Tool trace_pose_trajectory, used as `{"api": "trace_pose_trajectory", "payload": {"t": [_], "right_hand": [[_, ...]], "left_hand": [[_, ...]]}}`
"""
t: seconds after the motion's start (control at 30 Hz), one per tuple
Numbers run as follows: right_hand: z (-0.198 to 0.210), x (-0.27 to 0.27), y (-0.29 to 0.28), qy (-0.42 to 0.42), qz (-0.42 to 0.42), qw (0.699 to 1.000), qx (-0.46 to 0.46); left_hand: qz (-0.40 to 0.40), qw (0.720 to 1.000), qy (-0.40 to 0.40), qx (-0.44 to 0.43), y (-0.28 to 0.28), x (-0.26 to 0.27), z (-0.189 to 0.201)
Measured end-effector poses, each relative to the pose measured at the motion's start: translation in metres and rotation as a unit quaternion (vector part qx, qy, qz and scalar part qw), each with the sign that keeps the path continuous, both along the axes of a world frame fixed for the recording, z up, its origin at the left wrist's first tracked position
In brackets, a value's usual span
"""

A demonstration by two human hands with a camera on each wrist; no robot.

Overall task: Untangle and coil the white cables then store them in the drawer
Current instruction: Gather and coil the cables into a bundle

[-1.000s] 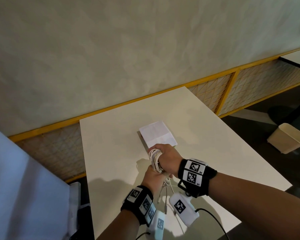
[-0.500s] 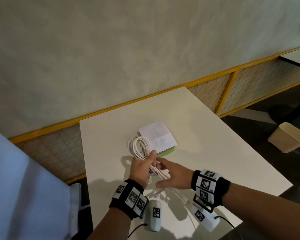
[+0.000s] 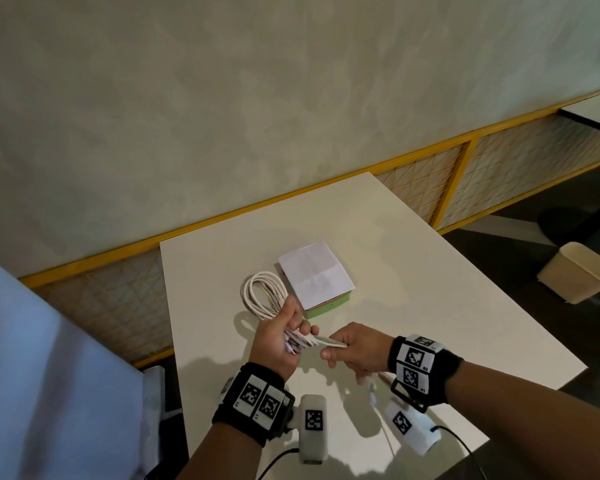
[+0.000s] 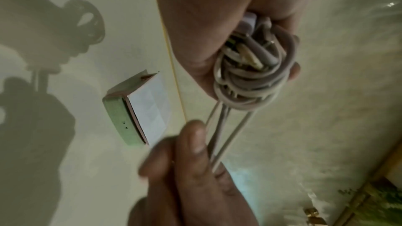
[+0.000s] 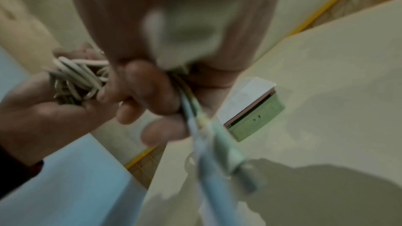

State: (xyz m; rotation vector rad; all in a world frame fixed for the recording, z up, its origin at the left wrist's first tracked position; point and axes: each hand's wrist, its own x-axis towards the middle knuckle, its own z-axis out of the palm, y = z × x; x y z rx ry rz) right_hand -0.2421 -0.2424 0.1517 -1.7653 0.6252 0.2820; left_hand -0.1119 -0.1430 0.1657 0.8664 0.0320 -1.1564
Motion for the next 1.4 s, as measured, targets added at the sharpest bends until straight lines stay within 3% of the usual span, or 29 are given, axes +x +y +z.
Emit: {"api": "trace_pose_trajectory", "payload": {"t": [0.13,0.23,0.43,0.5,0.57,0.7,0.93,1.07,1.2,1.3,1.4], "right_hand": [[0.011,-0.001,-0.010,0.049,0.073,0.988,-0.125],[0.017,-0.002,-0.014,0.071,0.137,0.969,-0.191],[0.029,-0.003,-0.018,0.162,0.239,0.892,-0.349],[0.034,0.003,-0.016,0.154,0.266,0.865,-0.397],[0.040,0.009,-0.014,0.131,0.279,0.856,-0.415],[0.053,0.019,-0.010,0.102,0.279,0.865,-0.404],[0.054,0.026,-0.001,0.008,0.216,0.922,-0.321],[0.052,0.029,0.002,0.004,0.192,0.920,-0.342],[0.054,0.031,-0.003,0.024,0.205,0.903,-0.377],[0.054,0.026,-0.014,-0.013,0.205,0.915,-0.348],[0.054,0.018,-0.026,-0.080,0.122,0.944,-0.295]], "left_hand": [[-0.020,0.999,-0.033,0.035,0.006,0.003,-0.012],[-0.047,0.990,-0.103,0.080,0.009,0.005,-0.022],[-0.092,0.968,-0.181,0.146,0.021,0.008,-0.038],[-0.127,0.958,-0.207,0.150,0.024,0.006,-0.042],[-0.169,0.943,-0.238,0.159,0.026,0.003,-0.044],[-0.243,0.920,-0.273,0.141,0.026,-0.006,-0.042],[-0.282,0.889,-0.335,0.132,0.023,-0.022,-0.042],[-0.266,0.890,-0.325,0.179,0.020,-0.030,-0.046],[-0.272,0.907,-0.275,0.169,0.018,-0.030,-0.044],[-0.258,0.907,-0.271,0.194,0.020,-0.024,-0.047],[-0.261,0.911,-0.247,0.204,0.027,-0.021,-0.054]]}}
